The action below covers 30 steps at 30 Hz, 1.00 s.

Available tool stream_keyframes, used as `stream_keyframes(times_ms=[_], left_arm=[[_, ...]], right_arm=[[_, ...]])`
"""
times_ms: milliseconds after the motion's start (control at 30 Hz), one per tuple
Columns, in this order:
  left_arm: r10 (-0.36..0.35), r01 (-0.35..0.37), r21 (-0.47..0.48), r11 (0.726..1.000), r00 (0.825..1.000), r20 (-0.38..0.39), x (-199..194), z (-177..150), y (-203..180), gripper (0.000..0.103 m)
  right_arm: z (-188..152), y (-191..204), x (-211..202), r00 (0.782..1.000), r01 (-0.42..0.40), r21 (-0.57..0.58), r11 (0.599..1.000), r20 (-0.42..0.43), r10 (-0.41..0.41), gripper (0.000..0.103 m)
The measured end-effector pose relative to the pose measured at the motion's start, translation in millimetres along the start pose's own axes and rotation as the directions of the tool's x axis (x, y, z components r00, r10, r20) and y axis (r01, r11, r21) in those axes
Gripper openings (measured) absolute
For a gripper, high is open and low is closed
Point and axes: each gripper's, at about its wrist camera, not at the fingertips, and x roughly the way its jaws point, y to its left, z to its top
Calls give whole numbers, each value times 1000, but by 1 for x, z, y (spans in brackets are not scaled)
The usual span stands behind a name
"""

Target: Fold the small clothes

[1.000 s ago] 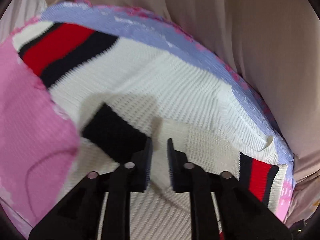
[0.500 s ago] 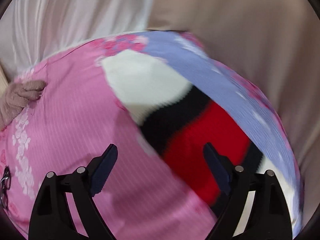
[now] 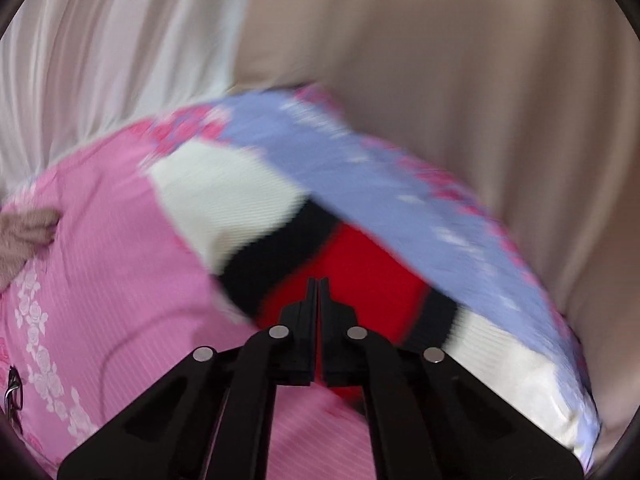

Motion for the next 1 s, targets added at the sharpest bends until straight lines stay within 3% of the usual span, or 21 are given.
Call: stream_keyframes(times_ms=[67,133,200,267,367,400,433,500,567,633,833,900,967,1000], left_arm=[[-69,65,90,994,997,37,-32,-13,-41,0],[-163,153,184,971,986,41,-65,-36,-89,0],[-249,239,251,938,968,9,-88,-67,-131,0],[-273,270,261,927,962,-26,-93,-90,-155,2],[-197,205,227,952,979,-59,-72,-100,-157,5],[-156,169,195,966,985,-78,-57,-95,-147,13],[-118,130,165,978,990,-82,-46,-90,-133,28],[3,3,92,996,998,-59,-28,-74,-96,51],[110,-110,21,994,993,-31,-11,-55,-57,61],[170,-172,-42,984,984,-46,9,-37,-19,67],[250,-279,-186,942,954,-165,71,-5,68,68],[260,-282,-202,938,957,-131,76,-2,79,67],[251,-269,-183,946,961,-114,82,1,80,47],[233,-249,-175,953,967,-106,82,3,77,19]], right_arm=[[5,-10,-7,1000,12,5,1000,20,-12,47],[10,-23,-16,998,36,11,999,47,-36,47],[15,-40,-28,995,63,29,998,78,-65,48],[19,-57,-39,991,92,59,994,96,-97,49],[23,-80,-61,984,115,103,988,122,-128,50],[23,-86,-68,981,126,104,986,136,-140,53],[22,-89,-74,978,138,104,985,144,-152,55],[17,-94,-80,976,150,104,983,146,-164,56],[13,-96,-78,977,156,108,982,132,-170,56],[8,-94,-71,979,154,114,982,113,-167,56],[5,-70,-40,990,121,74,990,65,-126,56],[6,-59,-29,992,110,61,992,50,-113,56],[6,-51,-20,994,102,54,993,40,-105,56],[6,-47,-17,994,98,50,994,35,-100,56]])
